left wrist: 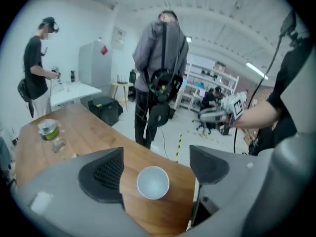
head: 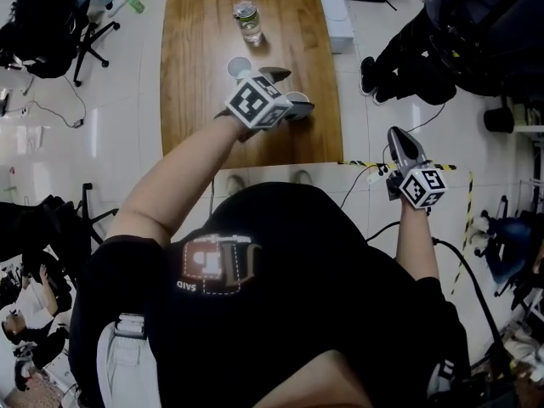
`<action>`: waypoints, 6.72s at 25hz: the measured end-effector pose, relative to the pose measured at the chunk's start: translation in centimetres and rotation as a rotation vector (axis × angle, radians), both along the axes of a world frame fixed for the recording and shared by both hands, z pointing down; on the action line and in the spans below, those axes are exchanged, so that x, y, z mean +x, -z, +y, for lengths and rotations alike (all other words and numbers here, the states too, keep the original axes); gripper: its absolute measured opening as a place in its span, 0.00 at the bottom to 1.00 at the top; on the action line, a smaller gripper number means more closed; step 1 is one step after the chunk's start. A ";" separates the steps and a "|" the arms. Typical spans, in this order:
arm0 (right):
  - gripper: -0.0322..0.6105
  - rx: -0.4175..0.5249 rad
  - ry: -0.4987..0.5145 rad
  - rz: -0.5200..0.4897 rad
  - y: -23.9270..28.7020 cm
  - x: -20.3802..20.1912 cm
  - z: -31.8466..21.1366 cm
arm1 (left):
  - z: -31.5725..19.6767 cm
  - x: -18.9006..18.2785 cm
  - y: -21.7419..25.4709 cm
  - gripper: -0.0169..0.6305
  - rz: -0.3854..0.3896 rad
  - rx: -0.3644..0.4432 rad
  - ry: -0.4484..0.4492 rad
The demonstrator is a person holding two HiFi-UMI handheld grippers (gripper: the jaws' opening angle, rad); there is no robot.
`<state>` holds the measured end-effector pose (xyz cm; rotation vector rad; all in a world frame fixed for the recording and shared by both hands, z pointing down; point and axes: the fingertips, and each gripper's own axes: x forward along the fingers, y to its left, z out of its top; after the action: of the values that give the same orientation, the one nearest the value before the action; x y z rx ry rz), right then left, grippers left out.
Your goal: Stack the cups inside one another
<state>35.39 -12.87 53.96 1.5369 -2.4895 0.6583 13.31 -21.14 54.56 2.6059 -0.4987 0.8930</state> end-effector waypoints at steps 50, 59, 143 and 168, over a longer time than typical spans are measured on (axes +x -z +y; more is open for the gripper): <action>0.07 0.091 0.037 0.010 3.9 -6.5 -1.8 | 2.6 -3.7 -0.5 0.49 -0.125 0.149 -0.346; 0.07 0.033 -0.028 -0.015 0.7 -2.2 0.8 | 3.2 0.3 -10.9 0.68 -0.394 0.099 -0.438; 0.07 0.080 0.336 -0.060 4.7 -20.3 -6.8 | 6.5 -36.1 8.0 0.03 0.573 0.305 0.804; 0.07 0.091 0.343 -0.019 5.5 -19.8 -6.6 | 5.5 -35.0 9.3 0.03 0.572 0.328 0.746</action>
<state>15.61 -19.49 48.49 1.0882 -2.7352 0.5116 -21.74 -15.60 45.23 2.4379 -1.3817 -0.1823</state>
